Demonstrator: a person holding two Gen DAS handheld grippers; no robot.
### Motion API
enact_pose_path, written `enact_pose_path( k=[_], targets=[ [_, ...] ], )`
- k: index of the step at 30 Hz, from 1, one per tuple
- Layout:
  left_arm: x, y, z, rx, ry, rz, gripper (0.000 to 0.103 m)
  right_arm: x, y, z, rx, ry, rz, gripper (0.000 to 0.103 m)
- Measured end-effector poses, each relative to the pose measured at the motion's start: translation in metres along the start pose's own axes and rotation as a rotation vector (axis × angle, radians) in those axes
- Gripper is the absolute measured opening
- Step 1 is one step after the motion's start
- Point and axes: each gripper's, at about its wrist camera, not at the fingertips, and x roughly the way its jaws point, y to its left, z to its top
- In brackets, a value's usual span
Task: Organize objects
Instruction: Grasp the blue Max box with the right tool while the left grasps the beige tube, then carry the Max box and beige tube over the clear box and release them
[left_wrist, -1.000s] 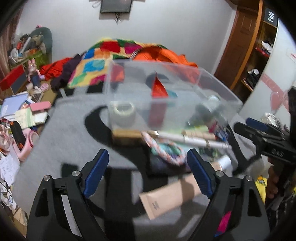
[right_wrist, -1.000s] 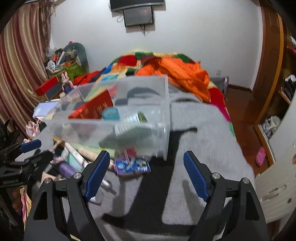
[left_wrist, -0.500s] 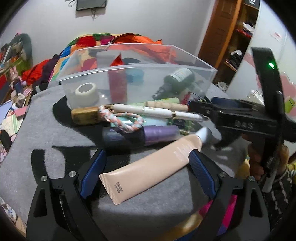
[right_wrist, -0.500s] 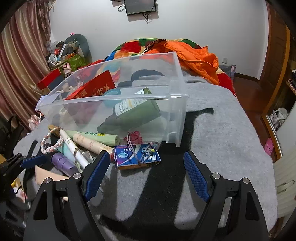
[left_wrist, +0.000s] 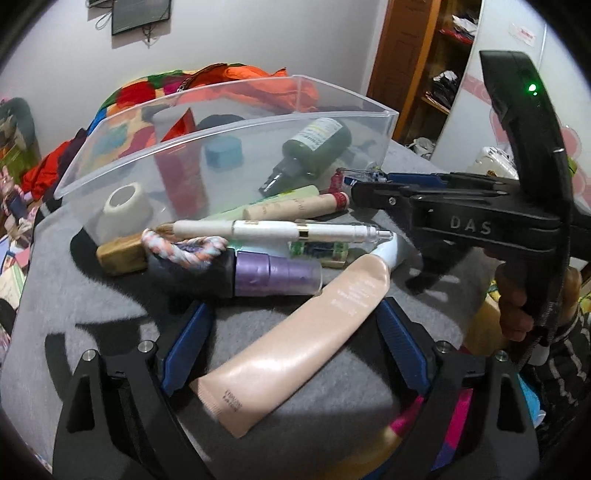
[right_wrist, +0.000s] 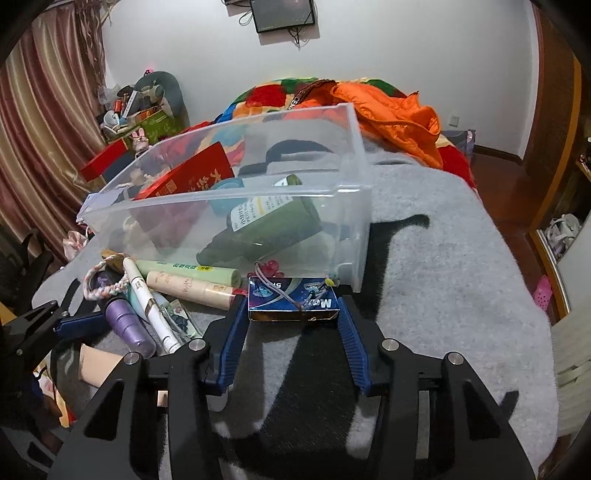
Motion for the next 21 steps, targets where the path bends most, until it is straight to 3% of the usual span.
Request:
enact_pose_path(
  k=[12, 14, 21],
  targets=[
    [-0.017, 0.005, -0.01, -0.04, -0.003, -0.002, 0.035, -0.027, -0.023, -0.003, 0.026, -0.039, -0.08, 0.045],
    [-0.019, 0.003, -0.01, -0.036, 0.006, -0.021, 0.031, -0.03, -0.028, -0.005, 0.039, -0.041, -0.092, 0.045],
    [-0.01, -0.014, 0.002, 0.049, 0.057, -0.059, 0.03, -0.043, -0.039, -0.008, 0.07, -0.062, -0.095, 0.045]
  ],
)
